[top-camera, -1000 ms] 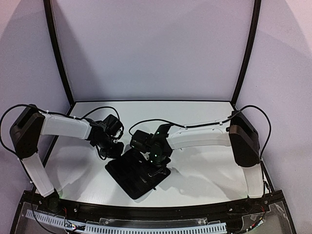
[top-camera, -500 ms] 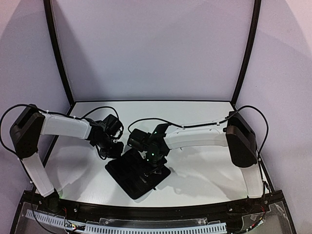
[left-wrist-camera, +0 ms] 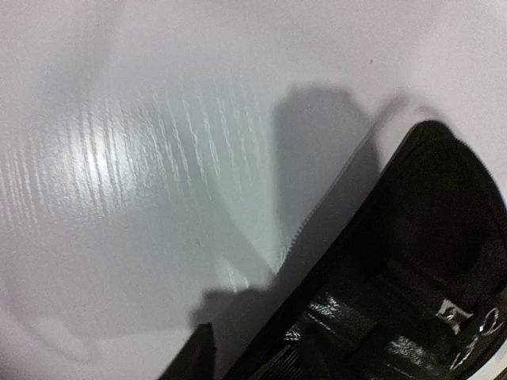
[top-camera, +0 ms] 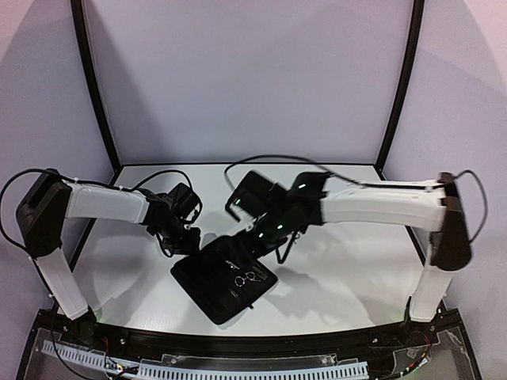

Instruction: Sort the hair-cutting tools

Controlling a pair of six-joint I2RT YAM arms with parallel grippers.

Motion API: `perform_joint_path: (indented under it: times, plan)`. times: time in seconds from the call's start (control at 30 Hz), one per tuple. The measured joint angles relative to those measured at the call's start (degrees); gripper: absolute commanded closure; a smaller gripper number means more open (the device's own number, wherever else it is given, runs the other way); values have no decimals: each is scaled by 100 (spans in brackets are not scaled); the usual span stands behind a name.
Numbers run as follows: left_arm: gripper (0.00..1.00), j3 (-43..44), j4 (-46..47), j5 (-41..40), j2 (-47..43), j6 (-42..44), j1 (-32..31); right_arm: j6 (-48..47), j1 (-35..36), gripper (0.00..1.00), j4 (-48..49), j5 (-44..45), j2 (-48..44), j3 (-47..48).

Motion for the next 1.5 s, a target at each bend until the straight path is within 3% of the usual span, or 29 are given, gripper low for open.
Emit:
perform_joint_path:
  times: [0.1,0.13,0.2,0.33,0.57,0.67,0.83,1.1,1.37,1.5]
  plan:
    - [12,201,-128,-146,-180,-6,0,-72,-1,1,145,236,-690,-234]
    - [6,263,-164,-186,-293,-34,0,-54,-14,1,189,351,-856,-334]
    - [2,344,-199,-265,-577,-50,0,7,-59,1,207,600,-1139,-557]
    - [1,326,-323,-485,-1368,-191,-4,277,-509,1,170,845,-1504,-1069]
    - [1,-643,-786,-1177,-3558,-994,-26,919,-2198,4,233,529,-1645,-1811]
    - [1,-1160,-1026,-1309,-4397,-1400,-24,1087,-2610,10,205,491,-1178,-1661]
    - [1,-1872,-1507,-1385,-5360,-2019,-25,1307,-2836,20,89,497,297,-631]
    - [1,-2240,-1783,-1371,-5878,-2580,-24,1592,-2957,45,-184,679,1881,878]
    - [1,-2255,-1809,-1344,-5869,-2747,-24,1768,-3024,52,-432,743,2526,1388]
    - [1,-2255,-1810,-1326,-5869,-2763,-26,1893,-3027,64,-468,769,2643,1465]
